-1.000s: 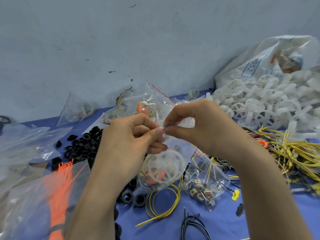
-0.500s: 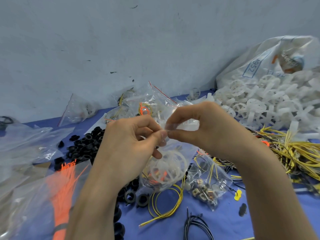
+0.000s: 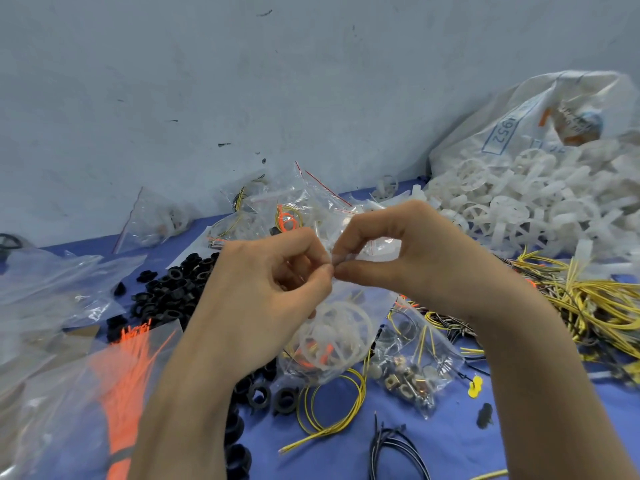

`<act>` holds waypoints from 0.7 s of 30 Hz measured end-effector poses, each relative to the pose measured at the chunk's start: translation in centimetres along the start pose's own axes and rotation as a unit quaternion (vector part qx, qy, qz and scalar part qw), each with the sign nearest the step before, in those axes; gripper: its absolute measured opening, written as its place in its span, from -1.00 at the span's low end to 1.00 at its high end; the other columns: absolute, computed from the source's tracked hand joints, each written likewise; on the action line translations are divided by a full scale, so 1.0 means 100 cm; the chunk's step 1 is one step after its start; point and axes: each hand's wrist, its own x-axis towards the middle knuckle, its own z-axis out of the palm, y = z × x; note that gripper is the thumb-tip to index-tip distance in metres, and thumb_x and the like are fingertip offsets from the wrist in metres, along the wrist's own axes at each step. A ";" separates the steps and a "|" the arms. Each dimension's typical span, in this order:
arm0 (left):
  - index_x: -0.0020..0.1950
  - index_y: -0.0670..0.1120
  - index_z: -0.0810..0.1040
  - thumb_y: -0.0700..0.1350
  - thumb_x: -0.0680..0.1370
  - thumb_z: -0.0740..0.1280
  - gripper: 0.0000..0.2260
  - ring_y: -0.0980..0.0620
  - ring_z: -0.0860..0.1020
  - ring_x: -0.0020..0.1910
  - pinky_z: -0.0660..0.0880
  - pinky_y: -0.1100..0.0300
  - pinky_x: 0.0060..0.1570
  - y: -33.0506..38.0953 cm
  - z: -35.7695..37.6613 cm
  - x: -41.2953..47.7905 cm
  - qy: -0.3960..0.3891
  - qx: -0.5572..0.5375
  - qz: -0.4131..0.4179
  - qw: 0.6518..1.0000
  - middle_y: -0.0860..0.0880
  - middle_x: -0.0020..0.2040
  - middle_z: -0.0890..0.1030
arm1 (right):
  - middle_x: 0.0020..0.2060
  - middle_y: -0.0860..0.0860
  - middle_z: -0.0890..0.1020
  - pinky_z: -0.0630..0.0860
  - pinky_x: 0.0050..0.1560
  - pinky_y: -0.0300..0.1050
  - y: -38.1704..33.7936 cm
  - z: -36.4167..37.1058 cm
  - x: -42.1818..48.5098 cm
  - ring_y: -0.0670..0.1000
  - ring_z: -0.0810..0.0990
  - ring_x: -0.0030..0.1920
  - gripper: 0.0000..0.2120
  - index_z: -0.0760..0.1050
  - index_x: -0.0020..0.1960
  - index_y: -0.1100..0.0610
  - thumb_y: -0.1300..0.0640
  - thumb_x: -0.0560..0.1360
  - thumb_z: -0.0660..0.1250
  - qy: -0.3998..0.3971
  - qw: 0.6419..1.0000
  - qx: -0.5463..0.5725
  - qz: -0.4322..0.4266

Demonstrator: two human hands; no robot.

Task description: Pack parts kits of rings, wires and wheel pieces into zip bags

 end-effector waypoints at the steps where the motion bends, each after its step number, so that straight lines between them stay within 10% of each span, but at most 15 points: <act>1: -0.24 0.00 0.52 -0.10 0.39 0.33 -0.99 0.04 0.56 -0.50 0.49 0.21 -0.42 0.000 0.000 0.000 0.004 0.011 0.005 1.000 -0.06 -0.39 0.57 | -0.30 -0.10 0.67 0.42 -0.07 -0.43 0.002 -0.002 -0.001 -0.22 0.59 -0.22 -0.93 0.62 -0.23 0.08 0.22 0.38 0.48 0.001 1.000 0.002 0.008; 9: -0.29 0.07 0.47 -0.05 0.44 0.34 -0.88 0.19 0.30 -0.57 0.20 0.48 -0.49 0.002 -0.001 0.000 -0.009 0.084 0.057 0.995 0.27 -0.49 0.43 | -0.28 -0.08 0.66 0.43 -0.06 -0.38 0.003 -0.001 -0.001 -0.19 0.58 -0.19 -0.95 0.61 -0.20 0.10 0.22 0.40 0.45 -0.006 1.000 -0.003 0.006; 21: -0.17 0.06 0.56 0.06 0.41 0.35 -0.90 0.02 0.35 -0.47 0.25 0.31 -0.46 -0.014 -0.008 0.003 -0.027 0.049 0.026 0.998 -0.13 -0.43 0.51 | -0.27 -0.08 0.65 0.43 -0.06 -0.33 0.000 0.004 0.002 -0.17 0.58 -0.18 -0.93 0.62 -0.19 0.11 0.25 0.44 0.42 -0.026 0.999 0.021 -0.006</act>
